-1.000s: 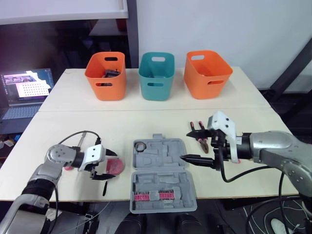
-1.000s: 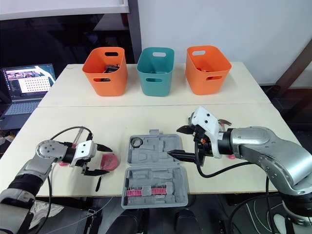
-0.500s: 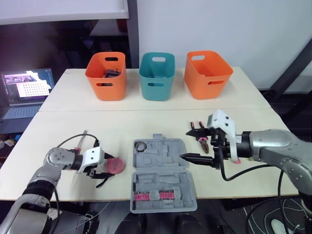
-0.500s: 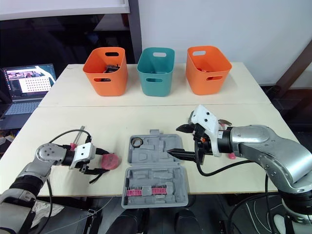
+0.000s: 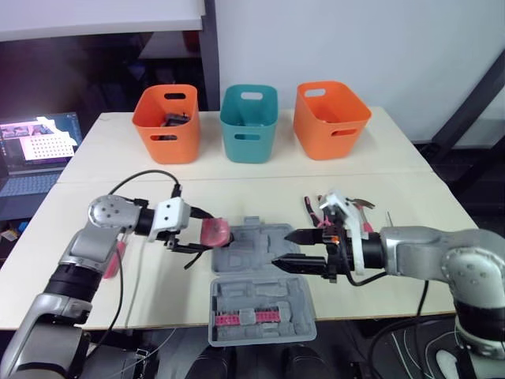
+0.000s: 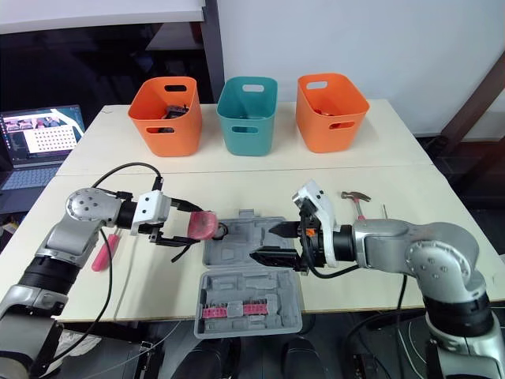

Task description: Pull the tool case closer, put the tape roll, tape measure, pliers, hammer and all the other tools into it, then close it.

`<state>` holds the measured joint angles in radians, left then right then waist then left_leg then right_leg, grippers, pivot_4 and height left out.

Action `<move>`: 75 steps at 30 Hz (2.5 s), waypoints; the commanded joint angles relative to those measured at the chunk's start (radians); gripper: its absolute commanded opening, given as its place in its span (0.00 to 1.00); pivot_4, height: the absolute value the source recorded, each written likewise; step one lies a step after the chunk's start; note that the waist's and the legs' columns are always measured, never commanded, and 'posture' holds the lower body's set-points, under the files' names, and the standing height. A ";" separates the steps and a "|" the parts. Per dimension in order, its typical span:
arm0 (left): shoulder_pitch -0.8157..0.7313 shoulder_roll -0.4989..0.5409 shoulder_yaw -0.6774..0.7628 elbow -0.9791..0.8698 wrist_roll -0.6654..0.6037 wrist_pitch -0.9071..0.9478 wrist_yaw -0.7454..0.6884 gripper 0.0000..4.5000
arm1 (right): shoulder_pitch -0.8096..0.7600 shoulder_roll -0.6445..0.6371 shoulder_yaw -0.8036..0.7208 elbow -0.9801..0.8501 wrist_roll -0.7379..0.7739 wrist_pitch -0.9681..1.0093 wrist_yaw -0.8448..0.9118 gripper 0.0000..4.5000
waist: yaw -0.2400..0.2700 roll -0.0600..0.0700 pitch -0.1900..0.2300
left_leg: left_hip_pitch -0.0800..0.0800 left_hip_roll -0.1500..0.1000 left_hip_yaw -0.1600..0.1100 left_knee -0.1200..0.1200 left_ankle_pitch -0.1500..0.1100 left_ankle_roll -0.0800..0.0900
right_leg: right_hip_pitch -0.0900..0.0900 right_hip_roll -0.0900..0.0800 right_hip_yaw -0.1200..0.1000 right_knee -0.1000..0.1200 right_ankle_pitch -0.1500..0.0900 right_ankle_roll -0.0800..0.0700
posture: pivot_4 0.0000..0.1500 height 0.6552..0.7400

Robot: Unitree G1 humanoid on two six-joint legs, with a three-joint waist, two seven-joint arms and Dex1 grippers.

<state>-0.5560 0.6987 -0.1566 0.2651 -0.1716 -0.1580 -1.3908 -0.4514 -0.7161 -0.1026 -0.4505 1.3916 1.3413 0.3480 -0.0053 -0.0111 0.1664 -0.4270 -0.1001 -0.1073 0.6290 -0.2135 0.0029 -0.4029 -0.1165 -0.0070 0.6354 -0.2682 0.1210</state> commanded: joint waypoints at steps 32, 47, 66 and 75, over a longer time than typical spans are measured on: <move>0.022 -0.035 -0.009 -0.288 -0.096 0.288 0.043 1.00 | 0.025 0.326 0.096 0.340 0.581 -0.195 -0.616 0.10 | -0.011 0.000 0.000 | 0.001 0.000 0.000 0.000 0.000 0.000 | -0.002 0.004 0.001 0.005 0.000 0.000 | 1.00 0.92; 0.311 0.179 0.151 -0.544 -0.307 0.502 -0.009 1.00 | 0.308 -0.288 -0.063 0.358 0.433 0.031 -0.198 0.10 | -0.014 0.001 0.000 | 0.001 0.003 0.002 0.000 0.000 0.001 | -0.001 0.003 0.001 0.002 -0.002 -0.002 | 1.00 0.92; 0.496 0.216 0.203 -0.657 -0.332 0.507 0.062 1.00 | 0.283 -0.158 -0.005 0.592 -0.229 -0.066 0.192 0.65 | 0.018 0.004 0.001 | 0.001 0.003 0.003 0.000 0.000 0.001 | 0.001 0.003 0.002 -0.004 -0.002 -0.005 | 1.00 0.92; 0.452 0.206 0.163 -0.609 -0.307 0.520 0.074 1.00 | 0.382 -0.261 -0.137 0.329 -0.390 -0.218 0.290 1.00 | 0.019 0.006 0.002 | 0.000 0.003 0.003 0.000 0.000 0.001 | 0.001 0.003 0.002 -0.004 -0.002 -0.005 | 1.00 0.92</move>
<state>-0.0862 0.9163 0.0072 -0.3459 -0.4847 0.3830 -1.3303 -0.0766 -0.9547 -0.1850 -0.0162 1.0552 1.2255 0.5934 0.0135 -0.0054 0.1682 -0.4265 -0.0970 -0.1039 0.6290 -0.2140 0.0034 -0.4019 -0.1135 -0.0054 0.6314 -0.2702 0.1159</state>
